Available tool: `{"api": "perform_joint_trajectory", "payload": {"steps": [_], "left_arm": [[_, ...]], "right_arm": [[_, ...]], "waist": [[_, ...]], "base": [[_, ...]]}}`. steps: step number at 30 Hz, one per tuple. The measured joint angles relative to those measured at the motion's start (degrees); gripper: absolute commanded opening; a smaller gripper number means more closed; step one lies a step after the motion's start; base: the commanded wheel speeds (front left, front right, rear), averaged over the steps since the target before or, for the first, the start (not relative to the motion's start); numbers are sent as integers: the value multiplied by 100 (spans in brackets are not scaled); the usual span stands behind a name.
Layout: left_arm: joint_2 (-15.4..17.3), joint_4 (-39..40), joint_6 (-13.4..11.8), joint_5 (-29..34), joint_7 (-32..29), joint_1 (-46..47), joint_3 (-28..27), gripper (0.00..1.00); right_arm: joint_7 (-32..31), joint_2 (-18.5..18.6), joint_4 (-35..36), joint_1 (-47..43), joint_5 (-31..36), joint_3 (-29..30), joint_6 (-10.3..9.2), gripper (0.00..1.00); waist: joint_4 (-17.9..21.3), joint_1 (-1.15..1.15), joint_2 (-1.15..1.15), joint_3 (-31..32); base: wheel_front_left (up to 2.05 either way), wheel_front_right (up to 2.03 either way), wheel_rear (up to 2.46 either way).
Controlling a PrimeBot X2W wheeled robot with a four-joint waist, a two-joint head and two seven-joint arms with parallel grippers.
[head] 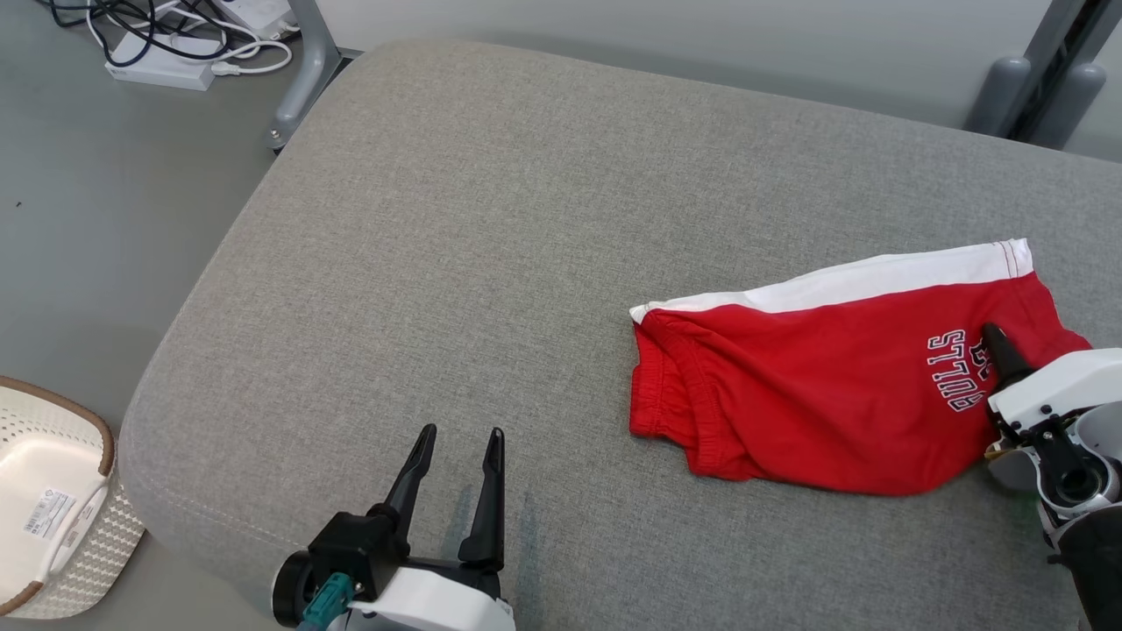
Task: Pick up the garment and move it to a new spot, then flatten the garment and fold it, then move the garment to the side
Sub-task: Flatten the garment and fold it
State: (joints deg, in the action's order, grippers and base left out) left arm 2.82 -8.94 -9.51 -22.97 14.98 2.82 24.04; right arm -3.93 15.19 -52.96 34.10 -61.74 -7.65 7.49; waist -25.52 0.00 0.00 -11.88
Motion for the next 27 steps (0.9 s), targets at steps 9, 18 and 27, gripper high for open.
{"api": "perform_joint_trajectory", "payload": {"steps": [9,18,27], "left_arm": [[0,-44,-4,16,0,-7,-52,100],[1,-82,38,18,0,-147,-102,100],[-1,-87,63,16,0,-240,-104,100]], "right_arm": [[513,-66,118,-242,-450,-19,2,0],[1473,-318,-111,-662,-579,111,2,0],[1822,-633,-169,-1130,-486,322,2,0]], "waist": [[140,0,0,189],[483,0,0,498],[941,0,0,839]], "base": [[0,0,0],[0,0,0],[0,0,0]]}}
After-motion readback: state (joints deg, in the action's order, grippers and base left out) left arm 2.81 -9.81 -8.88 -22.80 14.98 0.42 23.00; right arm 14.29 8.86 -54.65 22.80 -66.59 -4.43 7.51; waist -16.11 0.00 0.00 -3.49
